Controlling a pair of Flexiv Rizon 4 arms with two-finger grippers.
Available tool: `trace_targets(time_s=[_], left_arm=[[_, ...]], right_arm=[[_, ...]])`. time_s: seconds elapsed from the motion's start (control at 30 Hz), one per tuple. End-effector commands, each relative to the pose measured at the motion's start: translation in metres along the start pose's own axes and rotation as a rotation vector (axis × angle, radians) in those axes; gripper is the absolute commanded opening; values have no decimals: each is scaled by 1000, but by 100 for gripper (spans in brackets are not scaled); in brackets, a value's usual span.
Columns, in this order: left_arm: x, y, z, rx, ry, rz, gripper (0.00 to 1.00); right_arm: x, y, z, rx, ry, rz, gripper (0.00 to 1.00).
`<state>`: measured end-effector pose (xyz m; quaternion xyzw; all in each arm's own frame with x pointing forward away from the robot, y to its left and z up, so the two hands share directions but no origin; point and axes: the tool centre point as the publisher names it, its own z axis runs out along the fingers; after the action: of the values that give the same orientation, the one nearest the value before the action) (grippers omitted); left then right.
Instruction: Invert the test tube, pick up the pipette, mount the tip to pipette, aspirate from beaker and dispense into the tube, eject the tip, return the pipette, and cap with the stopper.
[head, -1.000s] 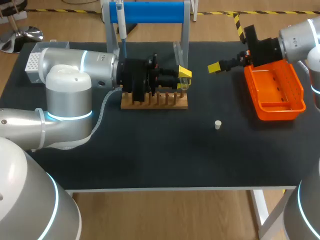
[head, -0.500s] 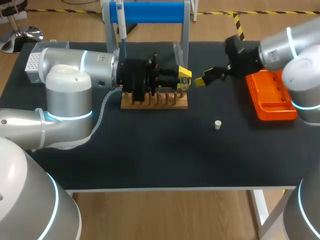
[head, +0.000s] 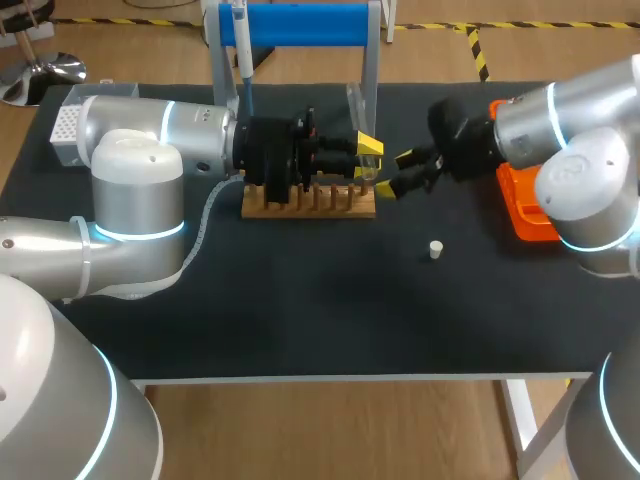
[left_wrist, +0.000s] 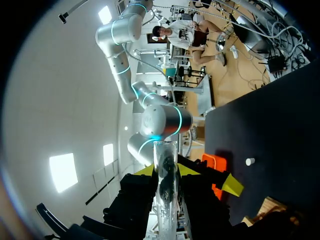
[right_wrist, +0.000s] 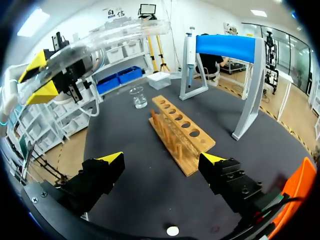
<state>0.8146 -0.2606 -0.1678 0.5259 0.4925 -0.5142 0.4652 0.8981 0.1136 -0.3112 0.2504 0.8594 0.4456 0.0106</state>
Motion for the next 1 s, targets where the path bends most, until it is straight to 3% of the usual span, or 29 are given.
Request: trace_targets(time_s=[0.03, 0.53, 1.0], left_arm=[[0, 0, 0, -1, -1, 3, 0], [0, 0, 0, -1, -1, 3, 0], [0, 0, 0, -1, -1, 3, 0]], right_arm=[[-2, -3, 10, -10, -19, 3, 100], [-7, -16, 38, 8, -95, 33, 100], [-16, -25, 46, 49, -147, 33, 100]])
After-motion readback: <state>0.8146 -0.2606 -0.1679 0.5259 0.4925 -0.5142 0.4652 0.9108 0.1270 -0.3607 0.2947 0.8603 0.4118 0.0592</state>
